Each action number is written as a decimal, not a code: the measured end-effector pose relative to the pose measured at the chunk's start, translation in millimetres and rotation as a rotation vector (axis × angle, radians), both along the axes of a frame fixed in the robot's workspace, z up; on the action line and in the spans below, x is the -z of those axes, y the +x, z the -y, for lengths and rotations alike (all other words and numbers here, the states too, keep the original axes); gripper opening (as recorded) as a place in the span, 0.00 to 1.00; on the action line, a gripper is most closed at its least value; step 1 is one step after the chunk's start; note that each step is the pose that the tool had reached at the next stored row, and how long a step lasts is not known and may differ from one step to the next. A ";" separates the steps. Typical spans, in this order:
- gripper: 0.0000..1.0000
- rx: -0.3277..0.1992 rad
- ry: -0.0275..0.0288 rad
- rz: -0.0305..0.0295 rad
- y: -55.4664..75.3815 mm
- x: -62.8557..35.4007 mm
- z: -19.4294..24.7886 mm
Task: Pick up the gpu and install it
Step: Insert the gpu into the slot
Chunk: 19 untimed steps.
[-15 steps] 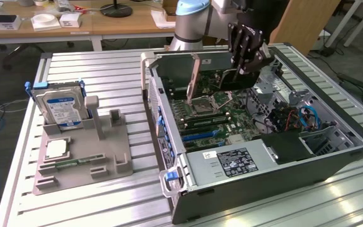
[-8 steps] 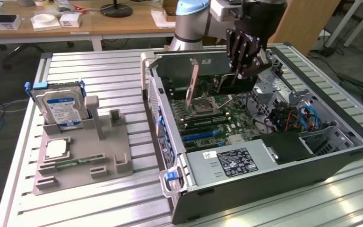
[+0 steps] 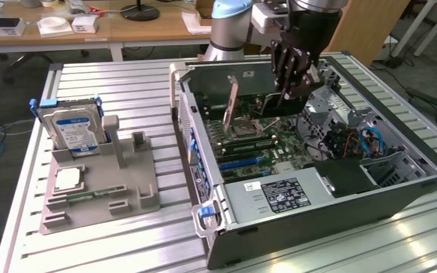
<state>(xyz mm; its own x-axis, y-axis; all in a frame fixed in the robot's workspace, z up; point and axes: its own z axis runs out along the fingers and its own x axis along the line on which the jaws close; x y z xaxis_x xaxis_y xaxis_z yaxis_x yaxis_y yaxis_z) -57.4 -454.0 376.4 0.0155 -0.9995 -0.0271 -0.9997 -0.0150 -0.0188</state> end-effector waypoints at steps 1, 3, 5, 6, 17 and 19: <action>0.26 0.000 0.0002 0.0001 0.0 1.1 0.0; 0.26 0.000 0.0002 0.0001 0.0 3.9 0.0; 0.26 0.000 0.0002 0.0001 0.0 7.4 0.0; 0.26 0.000 0.0002 0.0001 0.0 8.8 0.0; 0.26 0.000 0.0002 0.0001 0.0 25.0 0.0; 0.26 0.000 0.0001 0.0001 0.0 28.5 0.0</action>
<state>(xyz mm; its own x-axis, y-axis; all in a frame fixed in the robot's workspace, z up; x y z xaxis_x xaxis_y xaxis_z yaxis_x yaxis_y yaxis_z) -57.4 -454.1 347.9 0.0154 -0.9995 -0.0272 -0.9997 -0.0149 -0.0189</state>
